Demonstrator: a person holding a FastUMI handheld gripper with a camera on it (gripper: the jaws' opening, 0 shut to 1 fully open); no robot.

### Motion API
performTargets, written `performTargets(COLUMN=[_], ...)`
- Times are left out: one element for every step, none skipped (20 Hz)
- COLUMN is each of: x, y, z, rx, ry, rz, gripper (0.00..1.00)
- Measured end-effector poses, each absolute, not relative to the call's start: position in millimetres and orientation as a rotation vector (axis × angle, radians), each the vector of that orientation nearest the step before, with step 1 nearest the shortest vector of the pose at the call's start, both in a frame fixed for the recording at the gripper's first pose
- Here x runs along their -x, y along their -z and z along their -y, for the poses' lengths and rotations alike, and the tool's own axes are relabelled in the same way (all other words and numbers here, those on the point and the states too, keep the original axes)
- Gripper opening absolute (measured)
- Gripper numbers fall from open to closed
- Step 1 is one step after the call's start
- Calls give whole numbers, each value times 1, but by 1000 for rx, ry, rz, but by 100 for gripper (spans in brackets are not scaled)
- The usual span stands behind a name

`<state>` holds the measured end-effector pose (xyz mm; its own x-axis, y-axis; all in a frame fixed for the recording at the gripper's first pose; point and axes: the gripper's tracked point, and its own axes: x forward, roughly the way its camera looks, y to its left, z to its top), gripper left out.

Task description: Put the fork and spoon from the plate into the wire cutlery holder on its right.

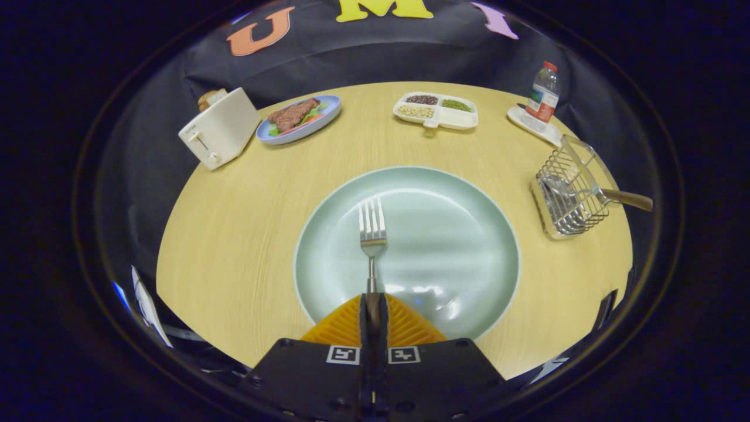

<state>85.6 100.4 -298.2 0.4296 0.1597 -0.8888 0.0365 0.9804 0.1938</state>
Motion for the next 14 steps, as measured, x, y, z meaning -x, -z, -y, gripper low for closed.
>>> performTargets(x=[-85, -83, -82, -81, -79, -78, -77, -76, -76, -75, -75, -73, -74, -74], y=[293, 289, 283, 276, 269, 261, 253, 246, 238, 231, 224, 218, 212, 207], z=[-98, -96, -93, -90, -86, -81, -76, -69, -61, -53, -44, -34, -25, -14], rx=[-197, -197, -199, -198, -198, -202, -207, -209, -215, -217, -219, -221, -226, -231], ry=[-79, -81, -85, -87, -91, -95, -95, -93, -91, -87, -80, -72, -65, -55], rz=[-1118, -1112, -1103, -1093, -1082, -1068, -1053, -1039, -1023, -1009, -996, -984, -972, -961], gripper=[3, 3, 3, 3, 3, 3, 3, 3, 3, 3, 3, 3, 3, 3])
